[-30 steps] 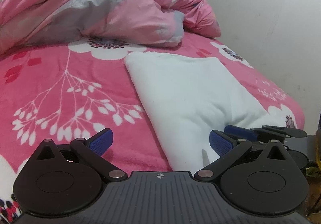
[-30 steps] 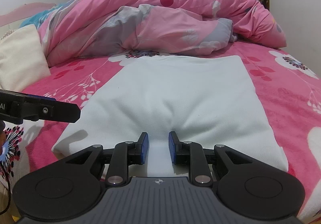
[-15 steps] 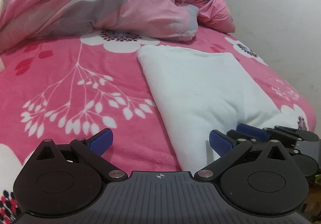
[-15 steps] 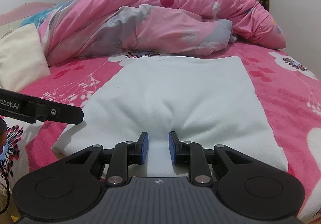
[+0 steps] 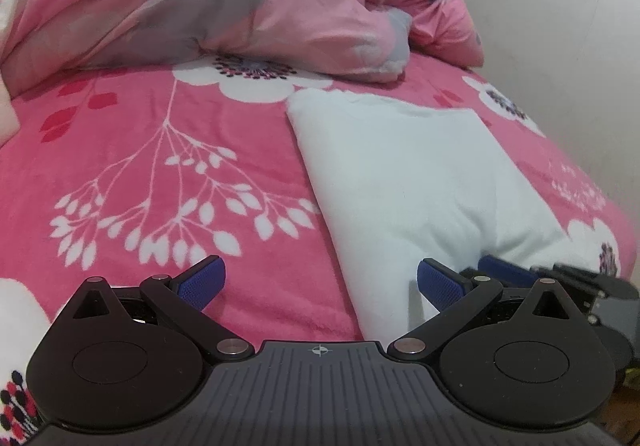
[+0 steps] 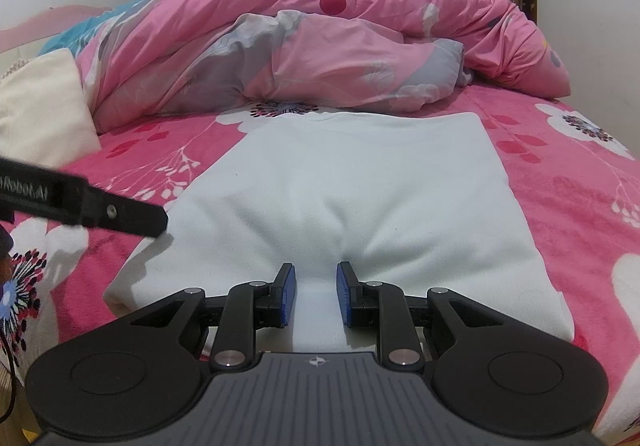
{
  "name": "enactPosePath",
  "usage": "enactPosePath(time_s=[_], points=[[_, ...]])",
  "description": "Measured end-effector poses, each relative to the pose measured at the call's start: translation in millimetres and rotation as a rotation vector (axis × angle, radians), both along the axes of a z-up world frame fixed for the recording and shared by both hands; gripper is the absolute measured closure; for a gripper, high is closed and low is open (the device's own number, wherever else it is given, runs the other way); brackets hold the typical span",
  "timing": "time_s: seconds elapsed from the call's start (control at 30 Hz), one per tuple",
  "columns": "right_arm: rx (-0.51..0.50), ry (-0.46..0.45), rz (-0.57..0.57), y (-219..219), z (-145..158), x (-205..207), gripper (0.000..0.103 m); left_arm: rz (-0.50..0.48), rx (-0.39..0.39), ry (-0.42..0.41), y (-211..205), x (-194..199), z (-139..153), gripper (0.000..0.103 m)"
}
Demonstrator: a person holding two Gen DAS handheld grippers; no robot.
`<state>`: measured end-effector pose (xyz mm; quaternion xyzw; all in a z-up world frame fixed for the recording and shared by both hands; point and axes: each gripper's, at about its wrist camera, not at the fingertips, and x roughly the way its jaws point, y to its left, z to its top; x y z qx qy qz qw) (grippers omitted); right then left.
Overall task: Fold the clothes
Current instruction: 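Place both open grippers at the folded white sweatshirt edge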
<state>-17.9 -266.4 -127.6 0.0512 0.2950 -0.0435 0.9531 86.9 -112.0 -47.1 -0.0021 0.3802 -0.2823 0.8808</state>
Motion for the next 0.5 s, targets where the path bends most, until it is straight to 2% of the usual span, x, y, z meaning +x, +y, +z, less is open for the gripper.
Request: enactPosePath(time_s=[0.37,0.5], points=[[0.0,-0.001,0.002,0,1,0,0.078,0.015,0.025,-0.069,-3,-10,22,0.0],[-0.01,-0.004,0.014,5,4,-1,0.071,-0.016,0.065,-0.089,-13,-19,30,0.0]])
